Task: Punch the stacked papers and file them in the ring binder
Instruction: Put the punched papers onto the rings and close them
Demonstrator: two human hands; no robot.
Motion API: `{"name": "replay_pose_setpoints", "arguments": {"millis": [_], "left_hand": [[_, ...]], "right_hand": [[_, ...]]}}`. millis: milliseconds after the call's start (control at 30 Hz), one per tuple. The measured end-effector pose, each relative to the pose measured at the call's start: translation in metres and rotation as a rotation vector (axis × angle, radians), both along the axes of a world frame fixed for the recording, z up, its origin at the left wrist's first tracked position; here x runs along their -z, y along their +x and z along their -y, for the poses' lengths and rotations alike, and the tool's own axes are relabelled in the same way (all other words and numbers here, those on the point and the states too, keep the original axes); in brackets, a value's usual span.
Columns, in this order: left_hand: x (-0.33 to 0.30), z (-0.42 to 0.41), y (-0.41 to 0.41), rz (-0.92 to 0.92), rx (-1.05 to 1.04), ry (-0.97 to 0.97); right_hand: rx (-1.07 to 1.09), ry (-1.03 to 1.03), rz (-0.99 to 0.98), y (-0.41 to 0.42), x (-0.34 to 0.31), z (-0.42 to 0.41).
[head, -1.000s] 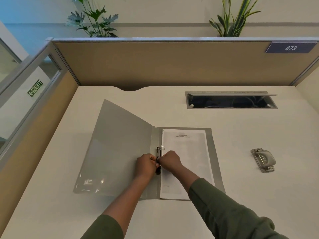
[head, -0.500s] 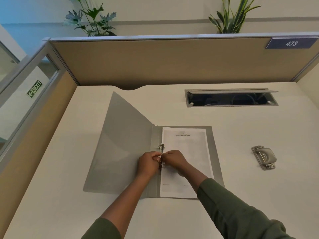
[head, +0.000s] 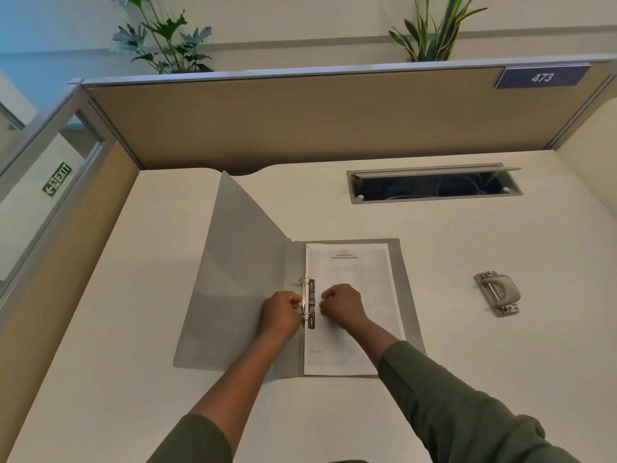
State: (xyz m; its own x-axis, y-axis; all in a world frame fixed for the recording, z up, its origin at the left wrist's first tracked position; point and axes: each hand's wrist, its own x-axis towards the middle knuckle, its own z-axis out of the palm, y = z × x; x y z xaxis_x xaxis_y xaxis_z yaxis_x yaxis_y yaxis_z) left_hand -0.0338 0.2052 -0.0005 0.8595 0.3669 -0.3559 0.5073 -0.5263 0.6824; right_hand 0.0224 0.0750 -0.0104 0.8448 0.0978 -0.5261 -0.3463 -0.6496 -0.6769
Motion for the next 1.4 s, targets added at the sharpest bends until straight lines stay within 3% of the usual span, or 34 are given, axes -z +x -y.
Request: {"name": "replay_pose_setpoints", "arguments": {"millis": [233,367,533,800,900,1000,1133,1200,1300,1400], "left_hand": [[-0.002,-0.001,0.000,-0.054,0.000,-0.048],[-0.005,-0.001,-0.003,-0.041,0.026,-0.031],[-0.013,0.002,-0.004,0.010,0.054,0.067],[-0.017,0.007,-0.011,0.076,0.098,0.114],[-0.021,0.009,-0.012,0.059,0.179,0.241],[-0.030,0.013,-0.015,0.007,0.294,0.437],[-0.052,0.017,-0.013,0.061,0.427,0.687],[-0.065,0.016,-0.008,0.126,0.464,0.841],[-0.077,0.012,0.001,0.193,0.481,1.055],[-0.083,0.005,0.004,0.005,0.504,1.208]], "right_hand": [[0.011,-0.023,-0.114,-0.001,-0.007,-0.011],[0.109,0.099,-0.257,0.003,-0.009,-0.017],[0.064,0.256,-0.317,0.001,-0.021,-0.012],[0.000,0.303,-0.188,-0.016,-0.016,-0.010],[-0.082,0.216,-0.095,-0.022,-0.020,-0.006],[-0.131,0.044,0.121,-0.030,-0.025,0.006],[-0.178,-0.310,0.259,-0.045,-0.027,0.045],[-0.203,-0.513,0.224,-0.054,-0.028,0.066],[-0.163,-0.638,0.098,-0.066,-0.026,0.085],[-0.079,-0.605,-0.021,-0.072,-0.022,0.091]]}}
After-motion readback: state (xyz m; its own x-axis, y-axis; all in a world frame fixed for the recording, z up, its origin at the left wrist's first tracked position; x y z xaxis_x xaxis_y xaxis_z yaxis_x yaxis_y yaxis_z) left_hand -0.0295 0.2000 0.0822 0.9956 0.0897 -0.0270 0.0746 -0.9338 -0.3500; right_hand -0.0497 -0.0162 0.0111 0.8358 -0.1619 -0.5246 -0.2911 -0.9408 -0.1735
